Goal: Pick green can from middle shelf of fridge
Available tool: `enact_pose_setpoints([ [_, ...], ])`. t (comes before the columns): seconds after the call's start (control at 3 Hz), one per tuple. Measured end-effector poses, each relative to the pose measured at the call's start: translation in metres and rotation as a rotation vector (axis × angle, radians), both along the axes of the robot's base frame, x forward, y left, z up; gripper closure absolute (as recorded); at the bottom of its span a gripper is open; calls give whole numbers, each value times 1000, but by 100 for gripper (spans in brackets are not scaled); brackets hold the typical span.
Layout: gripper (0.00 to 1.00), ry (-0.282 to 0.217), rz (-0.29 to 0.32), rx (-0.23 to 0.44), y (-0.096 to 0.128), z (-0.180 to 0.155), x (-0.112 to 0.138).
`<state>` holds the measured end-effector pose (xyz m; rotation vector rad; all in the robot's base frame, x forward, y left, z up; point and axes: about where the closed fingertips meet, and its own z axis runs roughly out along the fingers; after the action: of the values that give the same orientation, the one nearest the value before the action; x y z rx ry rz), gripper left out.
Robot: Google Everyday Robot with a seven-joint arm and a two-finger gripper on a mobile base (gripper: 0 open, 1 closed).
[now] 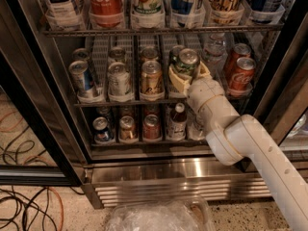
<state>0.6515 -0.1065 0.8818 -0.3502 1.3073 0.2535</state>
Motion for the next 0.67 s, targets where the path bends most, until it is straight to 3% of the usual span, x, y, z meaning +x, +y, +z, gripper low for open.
enact_pose_setpoints([
  [0.67, 100, 27, 75, -8, -2, 7, -17],
])
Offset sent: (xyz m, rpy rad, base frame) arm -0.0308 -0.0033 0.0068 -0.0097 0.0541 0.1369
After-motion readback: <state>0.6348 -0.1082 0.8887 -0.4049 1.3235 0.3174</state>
